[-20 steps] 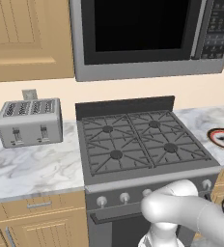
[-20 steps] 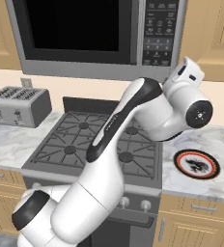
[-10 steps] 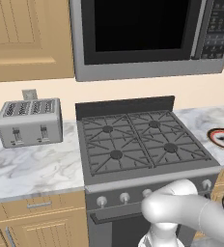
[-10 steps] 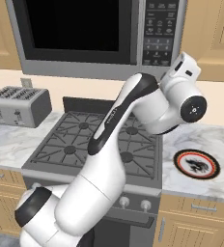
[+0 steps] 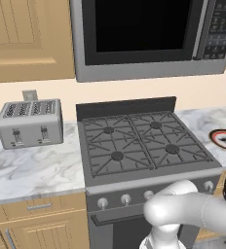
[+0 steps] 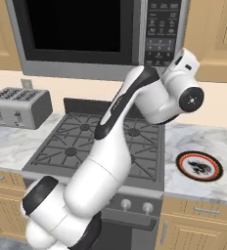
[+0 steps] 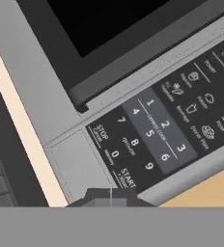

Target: Pick the cheese from the counter and place it in the microwave. Then turn on the microwave.

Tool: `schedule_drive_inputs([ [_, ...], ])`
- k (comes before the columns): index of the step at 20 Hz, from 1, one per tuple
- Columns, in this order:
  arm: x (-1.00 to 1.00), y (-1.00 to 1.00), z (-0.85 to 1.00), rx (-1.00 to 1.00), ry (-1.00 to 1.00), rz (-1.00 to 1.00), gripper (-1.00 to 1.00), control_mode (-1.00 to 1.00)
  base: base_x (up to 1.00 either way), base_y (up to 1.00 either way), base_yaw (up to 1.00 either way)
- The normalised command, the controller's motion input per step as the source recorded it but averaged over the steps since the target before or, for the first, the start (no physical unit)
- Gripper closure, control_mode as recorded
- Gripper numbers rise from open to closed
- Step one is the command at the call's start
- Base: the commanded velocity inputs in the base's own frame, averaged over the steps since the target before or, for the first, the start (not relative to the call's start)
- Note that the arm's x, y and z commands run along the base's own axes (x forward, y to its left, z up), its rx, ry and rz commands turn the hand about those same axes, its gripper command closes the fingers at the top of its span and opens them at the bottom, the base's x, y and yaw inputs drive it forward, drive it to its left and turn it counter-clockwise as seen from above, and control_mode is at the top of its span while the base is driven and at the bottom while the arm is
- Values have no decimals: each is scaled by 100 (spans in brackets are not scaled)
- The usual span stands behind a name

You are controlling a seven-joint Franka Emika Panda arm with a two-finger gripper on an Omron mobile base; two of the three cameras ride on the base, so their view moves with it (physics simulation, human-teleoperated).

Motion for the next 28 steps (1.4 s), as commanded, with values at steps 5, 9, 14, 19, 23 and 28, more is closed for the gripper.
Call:
schedule_drive_inputs([
  [5, 46, 0, 0, 0, 0, 0, 100, -100, 0, 0, 0],
  [9, 44, 0, 0, 0, 0, 0, 100, -100, 0, 0, 0],
  [14, 44, 0, 0, 0, 0, 0, 100, -100, 0, 0, 0],
  [19, 44, -2, 0, 1, 0, 0, 100, -100, 0, 0, 0],
  [23, 52, -8, 0, 1, 0, 0, 100, -100, 0, 0, 0],
  [28, 57, -25, 0, 0, 0, 0, 100, -100, 0, 0, 0],
])
